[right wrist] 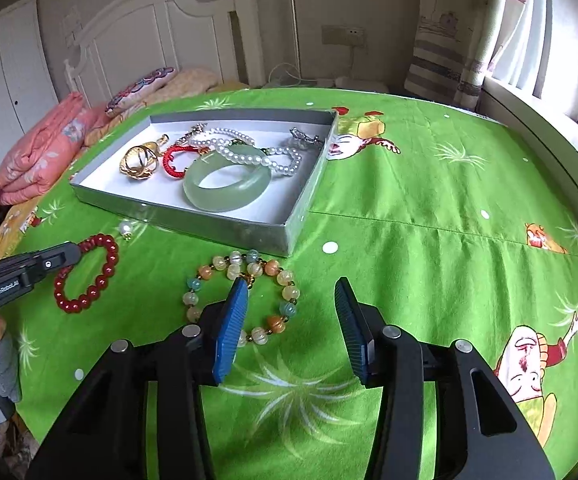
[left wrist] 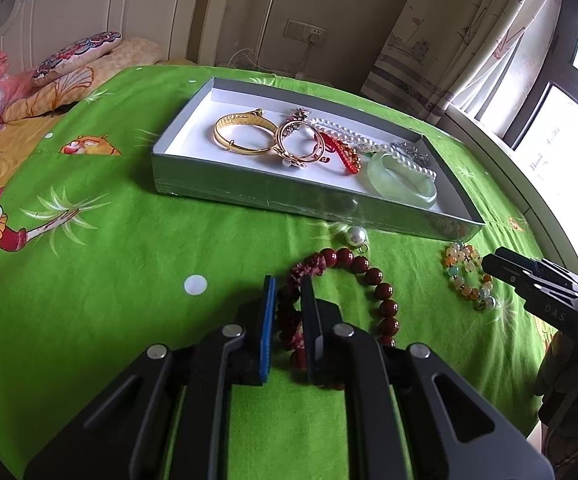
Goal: Organize jewelry
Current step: 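Move the left tool to the red bead bracelet while the right tool approaches the agate bracelet, then close the left tool on the red bead bracelet while the right tool grasps the agate bracelet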
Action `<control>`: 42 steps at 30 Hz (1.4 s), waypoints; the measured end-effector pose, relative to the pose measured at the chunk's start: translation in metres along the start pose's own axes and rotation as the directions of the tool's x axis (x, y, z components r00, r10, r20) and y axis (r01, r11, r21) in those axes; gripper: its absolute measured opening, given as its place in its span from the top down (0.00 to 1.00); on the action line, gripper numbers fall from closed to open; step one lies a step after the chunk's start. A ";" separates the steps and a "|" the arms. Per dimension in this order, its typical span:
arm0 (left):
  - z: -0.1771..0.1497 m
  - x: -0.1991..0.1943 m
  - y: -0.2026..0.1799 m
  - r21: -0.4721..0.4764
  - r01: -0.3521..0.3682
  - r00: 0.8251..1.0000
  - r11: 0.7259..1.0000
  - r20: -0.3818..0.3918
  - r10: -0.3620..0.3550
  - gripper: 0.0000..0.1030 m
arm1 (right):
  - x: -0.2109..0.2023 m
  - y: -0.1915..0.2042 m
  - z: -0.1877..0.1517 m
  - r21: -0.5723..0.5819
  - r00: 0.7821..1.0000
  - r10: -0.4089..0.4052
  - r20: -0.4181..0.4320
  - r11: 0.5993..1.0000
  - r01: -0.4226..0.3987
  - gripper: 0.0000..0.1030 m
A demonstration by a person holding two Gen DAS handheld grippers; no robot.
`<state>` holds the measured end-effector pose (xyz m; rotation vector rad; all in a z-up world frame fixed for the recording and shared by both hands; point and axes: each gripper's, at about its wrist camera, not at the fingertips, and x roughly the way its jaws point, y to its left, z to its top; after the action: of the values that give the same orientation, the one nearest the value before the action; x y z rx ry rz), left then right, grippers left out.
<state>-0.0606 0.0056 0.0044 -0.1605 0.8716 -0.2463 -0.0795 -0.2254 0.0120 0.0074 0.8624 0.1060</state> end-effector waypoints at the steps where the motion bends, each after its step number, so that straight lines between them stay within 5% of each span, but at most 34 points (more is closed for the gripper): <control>1: 0.000 0.000 0.000 -0.001 0.001 1.000 1.000 0.000 -0.001 0.88 | 0.003 -0.001 -0.001 0.001 1.000 -0.007 -0.013 1.000 0.007 0.57; 10: 0.000 0.000 -0.001 0.005 0.011 1.000 1.000 0.004 -0.011 0.80 | 0.013 0.013 -0.001 -0.073 0.998 -0.052 -0.035 0.996 0.050 0.54; 14: -0.001 -0.001 -0.002 0.010 0.012 1.000 1.000 0.008 -0.012 0.72 | 0.018 0.002 0.001 0.011 0.993 -0.098 -0.063 0.995 0.099 0.24; 20: 0.000 -0.001 -0.002 0.005 0.012 1.000 1.000 0.015 -0.012 0.54 | 0.021 0.005 0.003 -0.013 0.994 -0.075 -0.079 0.997 0.074 0.15; 22: 0.000 -0.001 -0.002 0.008 0.011 1.000 1.000 0.015 -0.011 0.54 | 0.019 0.008 0.002 -0.033 0.996 -0.056 -0.064 0.998 0.054 0.23; 26: 0.000 -0.001 -0.003 0.011 0.009 1.000 1.000 0.014 -0.010 0.54 | 0.012 0.023 -0.001 -0.106 0.999 0.001 -0.039 0.994 -0.005 0.59; 31: -0.001 -0.002 -0.005 0.021 0.004 1.000 1.000 0.013 -0.005 0.54 | 0.010 0.037 -0.002 -0.158 0.999 0.019 -0.033 0.987 -0.024 0.87; 32: -0.001 -0.001 -0.006 0.027 0.003 1.000 1.000 0.013 -0.003 0.54 | 0.009 0.038 -0.003 -0.162 0.999 0.014 -0.031 0.987 -0.018 0.88; 34: -0.002 0.000 -0.008 0.043 0.007 1.000 0.999 0.006 -0.007 0.79 | 0.008 0.040 -0.003 -0.168 1.000 -0.002 -0.022 0.986 -0.002 0.88; 36: -0.003 0.001 -0.009 0.057 0.013 1.000 0.998 -0.001 -0.013 0.88 | 0.003 0.043 -0.004 -0.176 1.000 -0.019 0.008 0.984 0.020 0.88; 42: -0.005 -0.003 -0.009 0.053 0.010 1.000 0.999 0.024 -0.011 0.88 | -0.018 0.044 -0.007 -0.160 0.990 -0.056 0.126 0.984 0.076 0.88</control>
<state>-0.0671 -0.0019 0.0057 -0.1183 0.8394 -0.2768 -0.0999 -0.1838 0.0231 -0.1675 0.7300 0.1132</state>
